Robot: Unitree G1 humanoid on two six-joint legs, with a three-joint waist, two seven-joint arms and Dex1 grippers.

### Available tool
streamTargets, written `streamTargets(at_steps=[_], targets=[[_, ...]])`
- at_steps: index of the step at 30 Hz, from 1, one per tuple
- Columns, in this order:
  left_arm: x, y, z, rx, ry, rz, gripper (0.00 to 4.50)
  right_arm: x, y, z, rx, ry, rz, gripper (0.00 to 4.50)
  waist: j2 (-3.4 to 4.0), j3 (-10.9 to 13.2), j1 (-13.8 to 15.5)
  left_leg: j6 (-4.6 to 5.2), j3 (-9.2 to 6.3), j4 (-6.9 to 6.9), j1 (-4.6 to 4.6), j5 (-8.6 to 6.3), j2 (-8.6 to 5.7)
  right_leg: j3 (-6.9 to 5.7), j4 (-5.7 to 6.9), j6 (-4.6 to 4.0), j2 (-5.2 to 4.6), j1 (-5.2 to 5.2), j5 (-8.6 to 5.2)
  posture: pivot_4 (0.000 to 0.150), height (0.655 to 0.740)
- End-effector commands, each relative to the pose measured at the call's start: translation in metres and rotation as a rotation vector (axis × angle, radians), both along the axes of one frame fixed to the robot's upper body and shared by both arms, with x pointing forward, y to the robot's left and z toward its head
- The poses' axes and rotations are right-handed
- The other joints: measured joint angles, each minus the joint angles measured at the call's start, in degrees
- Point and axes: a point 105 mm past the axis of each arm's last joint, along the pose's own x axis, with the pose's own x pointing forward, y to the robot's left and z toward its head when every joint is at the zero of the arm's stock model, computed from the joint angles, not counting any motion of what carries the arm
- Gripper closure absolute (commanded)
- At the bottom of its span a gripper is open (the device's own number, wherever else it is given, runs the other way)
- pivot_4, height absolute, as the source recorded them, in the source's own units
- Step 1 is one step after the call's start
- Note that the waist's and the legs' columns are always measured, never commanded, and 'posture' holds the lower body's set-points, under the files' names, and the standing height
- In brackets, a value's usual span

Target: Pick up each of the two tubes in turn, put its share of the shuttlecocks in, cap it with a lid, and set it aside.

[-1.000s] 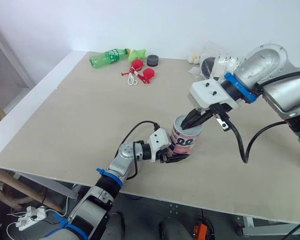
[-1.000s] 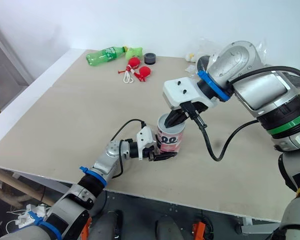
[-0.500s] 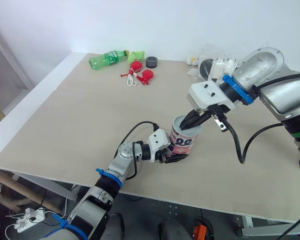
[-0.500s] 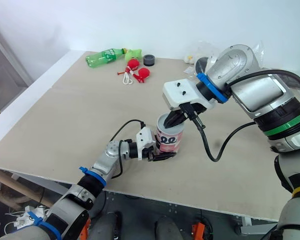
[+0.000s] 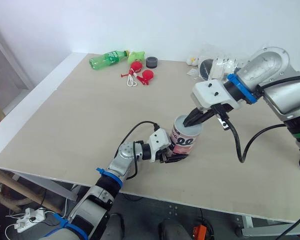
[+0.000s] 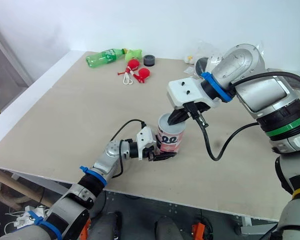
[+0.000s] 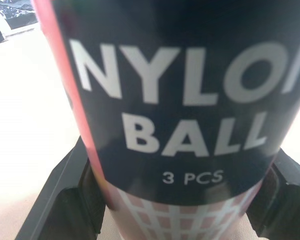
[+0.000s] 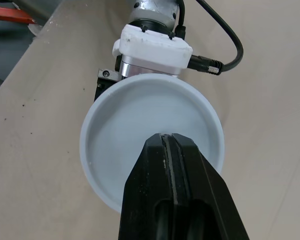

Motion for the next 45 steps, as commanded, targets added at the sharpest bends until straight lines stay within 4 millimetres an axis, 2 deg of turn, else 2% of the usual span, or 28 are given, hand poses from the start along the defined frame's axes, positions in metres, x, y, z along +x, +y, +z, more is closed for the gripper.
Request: streamTargets(at_steps=[1,5,7,9,12,13,14,15,17,19,20,21,22,26,31,34,38,42,45], targets=[[-0.006,0.002,-0.019,0.057,0.056,-0.02,1.46,-0.001,-0.012,-0.008,-0.022,0.058,-0.057,4.45,0.0,0.0,0.0,0.0,0.0,0.0,0.0,0.0,0.0,0.0,0.0,0.0,0.0,0.0,0.0,0.15,0.74],[-0.006,0.002,-0.017,0.043,0.052,-0.015,1.46,-0.015,0.008,0.043,0.234,0.017,-0.014,4.45,0.1,0.1,0.0,0.0,0.01,0.0,-0.11,0.0,0.0,0.02,0.0,-0.06,0.0,0.06,0.06,0.15,0.74],[-0.005,0.003,-0.014,0.023,0.06,-0.012,1.46,-0.02,0.006,0.062,0.362,-0.015,-0.042,4.45,0.16,0.1,0.2,0.02,0.01,0.0,-0.33,0.01,-0.02,0.07,0.0,-0.24,0.0,-0.11,0.23,0.15,0.74],[-0.006,0.004,-0.011,0.008,0.066,-0.013,1.46,-0.024,0.001,0.07,0.468,-0.027,-0.095,4.45,0.13,0.1,0.4,0.0,-0.05,-0.04,-0.46,0.0,-0.04,0.01,-0.01,-0.24,0.0,-0.14,0.15,0.15,0.74],[-0.006,0.004,-0.008,-0.004,0.073,-0.016,1.46,-0.032,-0.006,0.073,0.608,-0.035,-0.18,3.58,0.05,0.1,0.8,-0.06,-0.09,-0.08,-0.49,-0.1,-0.06,-0.04,-0.05,-0.27,-0.01,-0.13,0.08,0.15,0.74],[-0.006,0.005,-0.007,-0.007,0.076,-0.017,1.46,-0.034,-0.009,0.073,0.651,-0.035,-0.213,3.2,0.04,0.1,0.9,-0.06,-0.06,-0.08,-0.49,-0.12,-0.05,-0.02,-0.05,-0.28,-0.01,-0.15,0.08,0.15,0.74],[-0.006,0.005,-0.006,-0.011,0.079,-0.018,1.46,-0.035,-0.012,0.072,0.692,-0.041,-0.247,2.59,0.08,0.1,0.8,-0.06,-0.07,-0.11,-0.5,-0.12,-0.06,-0.02,-0.05,-0.29,-0.01,-0.16,0.07,0.15,0.74],[-0.006,0.006,-0.005,-0.013,0.081,-0.019,1.46,-0.035,-0.016,0.07,0.73,-0.051,-0.286,2.31,0.1,0.1,0.8,-0.05,-0.02,-0.11,-0.5,-0.12,-0.06,0.05,-0.03,-0.29,-0.01,-0.22,0.07,0.15,0.74],[-0.005,0.009,-0.004,-0.012,0.087,-0.022,1.46,-0.039,-0.031,0.051,0.831,-0.057,-0.406,1.25,0.0,0.1,0.9,-0.05,-0.05,-0.15,-0.5,-0.12,-0.05,0.03,-0.02,-0.3,0.03,-0.23,0.07,0.15,0.74],[-0.003,0.012,-0.003,-0.008,0.083,-0.019,1.46,-0.051,-0.035,0.037,0.945,-0.009,-0.496,0.38,-0.04,0.1,0.9,-0.05,-0.2,-0.13,-0.52,-0.12,-0.02,-0.1,-0.03,-0.32,0.07,-0.13,0.05,0.15,0.74],[-0.003,0.014,-0.003,-0.006,0.083,-0.019,0.69,-0.055,-0.034,0.03,0.968,0.001,-0.528,0.0,0.03,0.1,0.8,-0.05,-0.22,-0.09,-0.53,-0.12,-0.02,-0.11,-0.01,-0.32,0.07,-0.12,0.04,0.15,0.74],[-0.003,0.016,-0.002,-0.004,0.085,-0.023,0.47,-0.06,-0.033,0.023,0.99,0.01,-0.559,0.0,0.15,0.1,0.6,-0.05,-0.2,-0.09,-0.55,-0.11,-0.03,-0.07,0.01,-0.31,0.07,-0.15,0.05,0.15,0.74],[-0.004,0.017,-0.002,0.001,0.086,-0.029,0.06,-0.063,-0.032,0.016,1.005,0.01,-0.587,0.0,0.21,0.2,0.4,-0.04,-0.13,-0.07,-0.55,-0.11,-0.04,0.01,0.04,-0.3,0.07,-0.2,0.06,0.15,0.74],[-0.005,0.026,-0.002,0.019,0.084,-0.052,0.06,-0.071,-0.033,-0.002,1.084,-0.014,-0.707,0.0,0.14,0.2,0.1,0.05,-0.21,-0.01,-0.49,-0.05,-0.01,-0.01,0.06,0.0,0.15,-0.15,-0.05,0.15,0.74],[-0.004,0.042,0.0,0.039,0.076,-0.06,0.06,-0.082,-0.031,-0.034,1.055,-0.022,-0.797,0.0,0.14,0.1,0.0,0.09,-0.27,0.02,-0.49,-0.01,0.01,-0.01,0.05,0.07,0.21,-0.14,-0.02,0.15,0.74],[-0.002,0.067,0.002,0.053,0.064,-0.038,0.06,-0.087,-0.026,-0.062,1.043,0.019,-0.857,0.0,0.05,0.1,-0.4,0.09,-0.22,-0.01,-0.49,-0.01,0.05,0.08,0.05,0.06,0.25,-0.19,-0.02,0.15,0.74],[-0.004,0.092,0.003,0.073,0.058,-0.008,0.06,-0.083,-0.028,-0.082,1.046,0.019,-0.91,0.0,0.07,0.1,-0.5,0.09,-0.23,-0.07,-0.46,-0.01,0.13,0.1,0.06,-0.02,0.33,-0.22,-0.02,0.15,0.74],[-0.009,0.114,0.022,0.044,0.022,0.013,0.06,-0.078,-0.021,-0.106,1.016,0.036,-0.917,0.0,-0.04,0.2,-0.5,0.08,-0.23,-0.04,-0.44,0.0,0.14,0.1,0.05,-0.02,0.32,-0.21,0.04,0.15,0.74],[-0.015,0.126,0.048,0.01,-0.005,0.006,0.06,-0.075,-0.014,-0.123,0.998,0.046,-0.907,0.0,-0.13,0.2,-0.4,0.07,-0.21,-0.05,-0.48,0.0,0.21,0.08,0.05,-0.08,0.33,-0.26,0.01,0.15,0.74]])
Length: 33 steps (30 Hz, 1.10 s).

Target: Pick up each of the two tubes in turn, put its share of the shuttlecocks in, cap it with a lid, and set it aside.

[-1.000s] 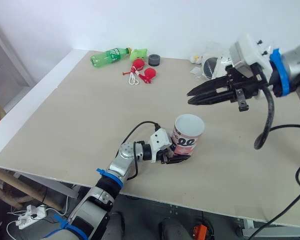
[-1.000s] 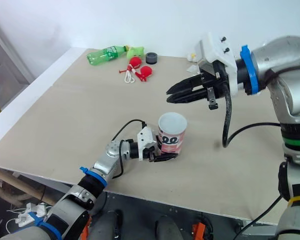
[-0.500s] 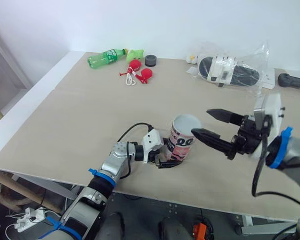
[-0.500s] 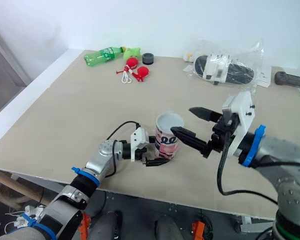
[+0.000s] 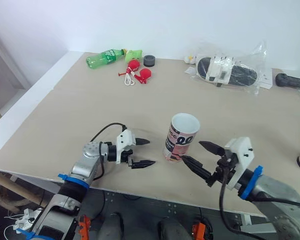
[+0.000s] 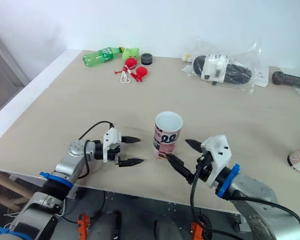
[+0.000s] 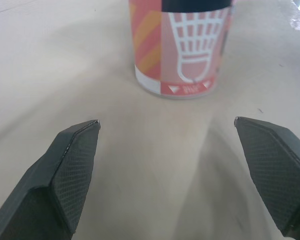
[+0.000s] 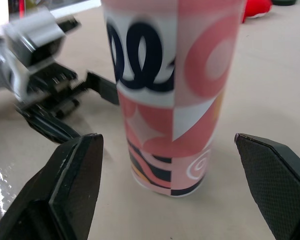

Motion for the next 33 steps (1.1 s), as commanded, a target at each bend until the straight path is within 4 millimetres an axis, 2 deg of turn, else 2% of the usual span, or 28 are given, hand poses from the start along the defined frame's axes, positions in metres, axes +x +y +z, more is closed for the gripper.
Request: streamTargets(at_steps=[1,4,9,13,21,27,29,32,33], targets=[[-0.007,0.01,0.048,-0.074,-0.081,-0.023,0.06,0.004,0.008,-0.006,-0.016,-0.053,0.018,0.0,0.0,0.0,0.1,0.0,0.0,0.0,-0.02,0.0,0.0,0.0,0.0,0.0,0.0,-0.01,0.0,0.15,0.74],[-0.015,0.017,0.068,-0.096,-0.069,-0.027,0.06,0.013,0.012,-0.014,-0.012,-0.077,0.001,0.0,-0.1,0.1,0.1,-0.01,0.01,-0.02,-0.04,-0.01,0.04,-0.02,-0.01,-0.03,0.01,-0.02,-0.04,0.15,0.74],[-0.028,0.019,0.084,-0.093,-0.002,-0.062,0.06,0.028,0.017,-0.028,-0.024,-0.108,-0.021,0.0,-0.13,0.1,0.1,-0.02,0.07,-0.03,-0.02,-0.01,0.03,0.01,-0.01,-0.01,-0.01,-0.02,-0.06,0.15,0.74],[-0.029,0.019,0.093,-0.103,0.012,-0.059,0.06,0.035,0.023,-0.027,0.015,-0.13,-0.03,0.0,-0.14,0.1,0.1,-0.02,0.05,-0.04,-0.02,-0.01,0.03,-0.01,-0.01,-0.02,0.0,-0.03,-0.07,0.15,0.74],[-0.027,0.015,0.091,-0.093,0.01,-0.051,0.06,0.049,0.039,-0.026,0.136,-0.144,-0.033,0.0,-0.2,0.1,0.1,-0.02,0.08,-0.06,-0.02,-0.01,0.04,0.02,-0.01,-0.05,0.01,-0.07,-0.05,0.15,0.74],[-0.026,0.015,0.086,-0.078,0.003,-0.046,0.06,0.057,0.047,-0.032,0.103,-0.153,-0.027,0.0,-0.21,0.1,0.1,-0.02,0.11,-0.07,-0.03,-0.01,0.04,0.03,-0.01,-0.18,0.01,-0.08,0.03,0.15,0.74],[-0.025,0.015,0.086,-0.076,0.001,-0.045,0.0,0.057,0.048,-0.033,0.095,-0.155,-0.025,0.39,-0.21,0.1,0.1,-0.02,0.1,-0.07,-0.03,-0.01,0.04,0.03,-0.01,-0.18,0.01,-0.08,0.03,0.15,0.74],[-0.024,0.014,0.083,-0.067,-0.005,-0.043,0.0,0.057,0.048,-0.034,0.092,-0.156,-0.021,1.33,-0.21,0.1,0.1,-0.02,0.1,-0.07,-0.03,-0.01,0.04,0.03,-0.01,-0.18,0.01,-0.08,0.03,0.15,0.74],[-0.024,0.014,0.083,-0.065,-0.005,-0.043,0.0,0.057,0.048,-0.034,0.09,-0.159,-0.019,1.5,-0.21,0.1,0.1,-0.02,0.1,-0.07,-0.03,-0.01,0.04,0.03,-0.01,-0.18,0.01,-0.08,0.03,0.15,0.74]])
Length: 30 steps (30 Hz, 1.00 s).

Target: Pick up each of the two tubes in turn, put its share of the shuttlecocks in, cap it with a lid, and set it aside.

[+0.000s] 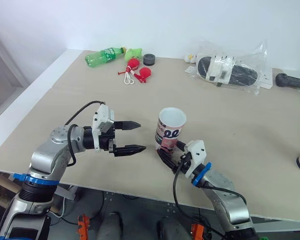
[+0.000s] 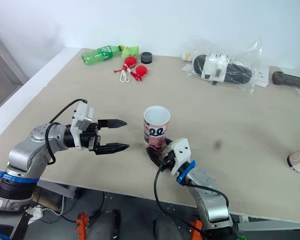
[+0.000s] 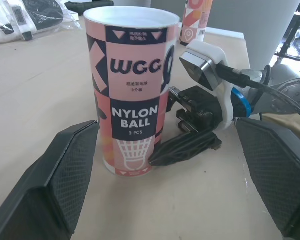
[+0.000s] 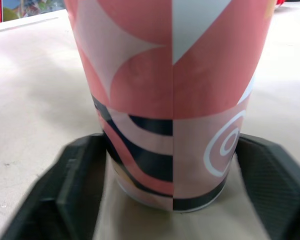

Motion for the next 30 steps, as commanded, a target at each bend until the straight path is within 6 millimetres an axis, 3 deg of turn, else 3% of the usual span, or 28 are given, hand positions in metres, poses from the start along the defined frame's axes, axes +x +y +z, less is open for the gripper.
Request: streamTargets(at_steps=[1,6,9,12,16,20,24,30], targets=[[-0.001,-0.001,0.003,0.002,-0.039,-0.007,0.0,0.001,0.001,0.006,0.001,-0.035,0.006,1.6,0.0,0.0,0.0,0.0,0.0,0.0,0.0,0.0,0.0,0.0,0.0,0.0,0.0,0.0,0.0,0.15,0.74],[0.001,-0.002,0.003,0.002,-0.04,-0.002,0.0,0.0,-0.002,0.011,0.021,-0.049,-0.01,1.74,0.0,0.0,0.0,0.0,0.01,0.0,0.0,0.0,0.0,0.01,0.0,0.0,0.0,0.0,0.0,0.15,0.74],[0.005,-0.006,0.01,-0.026,-0.049,0.006,0.0,-0.002,-0.018,0.024,0.053,-0.092,-0.093,1.74,0.0,0.0,0.1,0.0,0.0,0.0,-0.01,0.0,0.0,0.0,0.0,0.0,-0.01,0.01,0.01,0.15,0.74],[0.009,-0.017,0.02,-0.058,-0.06,-0.002,0.0,-0.003,-0.055,0.042,0.078,-0.158,-0.284,1.74,-0.01,0.0,0.7,0.0,-0.02,0.03,-0.14,0.0,-0.05,-0.04,0.0,0.01,-0.05,-0.05,0.01,0.15,0.74],[0.015,-0.046,0.035,-0.119,-0.073,-0.04,0.0,-0.012,-0.128,0.062,0.064,-0.235,-0.642,1.74,-0.02,0.0,1.2,-0.01,-0.01,0.14,-0.27,0.01,-0.13,-0.03,-0.01,0.11,-0.13,-0.09,0.07,0.15,0.74],[0.015,-0.073,0.044,-0.161,-0.076,-0.114,0.0,-0.021,-0.184,0.062,0.046,-0.238,-0.929,1.74,0.01,0.0,1.2,0.0,0.0,0.13,-0.26,0.01,-0.14,-0.01,-0.02,0.07,-0.1,-0.12,0.11,0.15,0.74],[0.013,-0.101,0.051,-0.184,-0.083,-0.203,0.0,-0.026,-0.216,0.049,0.033,-0.19,-1.063,1.74,0.01,0.0,1.2,0.0,0.01,0.14,-0.27,0.01,-0.17,0.01,-0.02,0.07,-0.12,-0.1,0.11,0.15,0.74],[0.015,-0.137,0.045,-0.152,-0.128,-0.269,0.0,-0.032,-0.261,0.032,0.064,-0.145,-1.256,1.74,0.29,-0.1,0.9,0.02,0.06,0.13,-0.23,0.02,-0.21,0.09,-0.02,0.07,-0.12,-0.1,0.11,0.15,0.74]])
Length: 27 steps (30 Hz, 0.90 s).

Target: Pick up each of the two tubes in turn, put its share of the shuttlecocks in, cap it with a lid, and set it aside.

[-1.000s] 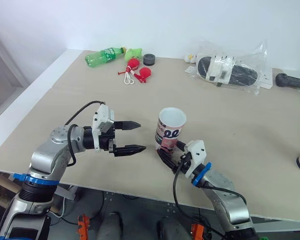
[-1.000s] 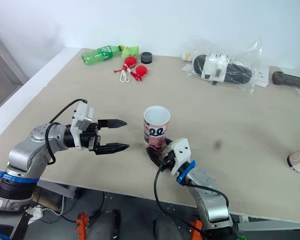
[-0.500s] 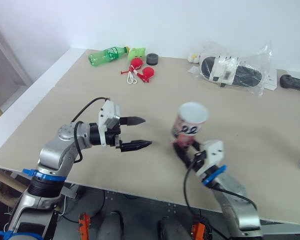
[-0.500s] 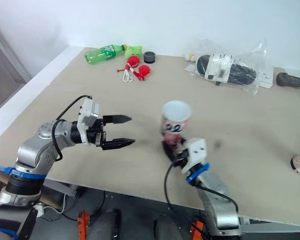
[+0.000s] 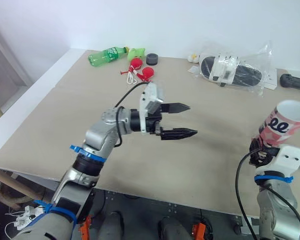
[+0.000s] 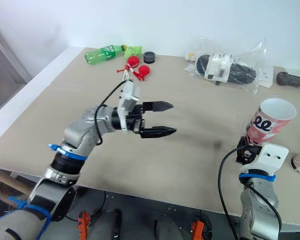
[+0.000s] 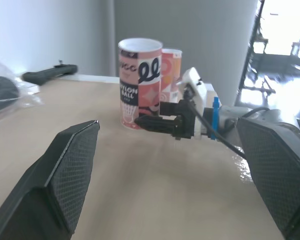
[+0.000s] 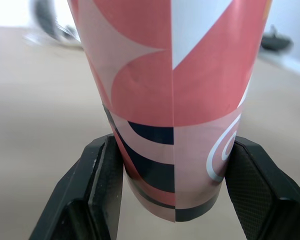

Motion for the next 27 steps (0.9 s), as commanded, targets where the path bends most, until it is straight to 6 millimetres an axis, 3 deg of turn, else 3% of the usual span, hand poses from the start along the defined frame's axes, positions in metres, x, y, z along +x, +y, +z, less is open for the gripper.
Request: streamTargets(at_steps=[1,6,20,21,23,27], targets=[[0.001,-0.016,0.01,-0.013,-0.072,-0.016,0.0,-0.009,-0.033,0.012,-0.013,-0.056,-0.148,1.74,0.08,0.0,0.0,0.0,-0.01,0.0,-0.01,0.0,-0.02,0.0,0.0,0.01,-0.01,0.0,0.0,0.15,0.74],[-0.002,-0.02,0.015,-0.047,-0.069,-0.015,0.0,-0.008,-0.048,0.006,0.034,-0.071,-0.216,1.74,0.23,0.0,-0.5,0.01,0.0,-0.05,-0.02,0.0,-0.02,0.04,0.0,0.0,0.0,-0.02,-0.01,0.15,0.74],[-0.009,-0.015,0.009,-0.038,-0.066,-0.002,0.0,-0.002,-0.059,-0.005,0.054,-0.05,-0.261,1.74,0.33,0.0,-0.9,0.01,0.0,-0.03,-0.01,0.0,-0.04,0.05,0.0,0.03,-0.01,0.02,0.0,0.15,0.74],[-0.009,-0.015,0.009,-0.038,-0.066,-0.002,0.0,-0.002,-0.058,-0.005,0.054,-0.049,-0.257,0.89,0.33,0.0,-0.9,0.01,0.0,-0.03,-0.01,0.0,-0.04,0.05,0.0,0.03,-0.01,0.02,0.0,0.15,0.74],[-0.01,-0.015,0.008,-0.037,-0.065,-0.001,0.0,-0.002,-0.057,-0.005,0.051,-0.047,-0.248,0.07,0.34,0.0,-0.9,0.01,0.0,-0.03,-0.01,0.0,-0.04,0.06,0.0,0.03,-0.01,0.02,0.0,0.15,0.74],[-0.009,-0.016,0.007,-0.037,-0.065,0.003,0.0,-0.002,-0.055,-0.004,0.046,-0.048,-0.234,0.07,0.35,0.0,-0.9,0.01,-0.01,-0.04,0.0,0.0,-0.04,0.05,0.0,0.03,0.0,0.01,0.01,0.15,0.74]])
